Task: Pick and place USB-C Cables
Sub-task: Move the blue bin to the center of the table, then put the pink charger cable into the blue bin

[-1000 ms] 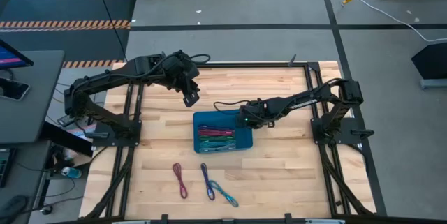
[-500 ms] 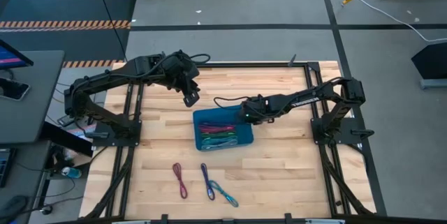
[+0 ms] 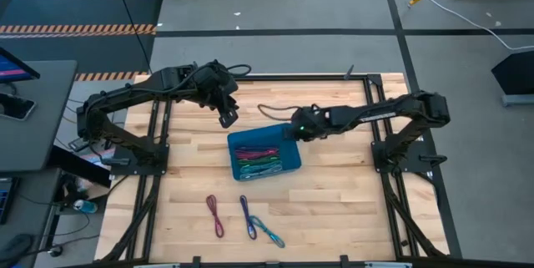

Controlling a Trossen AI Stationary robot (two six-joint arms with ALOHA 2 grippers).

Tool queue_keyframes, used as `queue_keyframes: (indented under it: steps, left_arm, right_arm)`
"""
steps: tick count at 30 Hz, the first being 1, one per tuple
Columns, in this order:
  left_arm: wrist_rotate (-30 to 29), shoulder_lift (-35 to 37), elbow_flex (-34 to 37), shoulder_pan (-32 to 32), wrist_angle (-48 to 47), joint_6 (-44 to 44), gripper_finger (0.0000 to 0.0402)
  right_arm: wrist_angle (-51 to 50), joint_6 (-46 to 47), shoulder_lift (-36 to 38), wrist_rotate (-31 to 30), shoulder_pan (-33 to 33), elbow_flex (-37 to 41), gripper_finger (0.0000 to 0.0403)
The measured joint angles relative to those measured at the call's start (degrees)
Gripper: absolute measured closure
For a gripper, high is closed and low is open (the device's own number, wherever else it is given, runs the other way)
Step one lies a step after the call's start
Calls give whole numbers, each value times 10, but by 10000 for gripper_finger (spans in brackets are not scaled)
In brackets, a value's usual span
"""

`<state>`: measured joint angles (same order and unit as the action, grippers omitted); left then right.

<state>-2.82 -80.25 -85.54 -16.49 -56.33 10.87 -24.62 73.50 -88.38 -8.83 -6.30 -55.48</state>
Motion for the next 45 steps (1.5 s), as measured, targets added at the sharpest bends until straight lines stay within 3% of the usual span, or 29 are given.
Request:
queue_keyframes:
  steps: [11, 17, 25, 38, 41, 45]
  left_arm:
    - [-4, 0, 0, 4, -47, 26, 294]
    - [-84, 0, 0, 39, -130, 118, 294]
    - [-126, 5, 69, 161, -188, 441, 294]
    - [-104, -6, 155, 432, -139, 1055, 295]
    - [-73, -25, 161, 477, -132, 1146, 301]
    - [-14, -62, 167, 516, -91, 1180, 316]
  right_arm:
    - [-1, -167, 174, -44, -46, 0, 282]
    - [61, -290, 272, -43, -65, 0, 282]
    - [175, -441, 380, 11, -71, 0, 282]
    - [173, -555, 454, 27, -96, 0, 282]
    - [173, -564, 453, 29, -108, 0, 282]
    - [171, -568, 448, 35, -117, 0, 282]
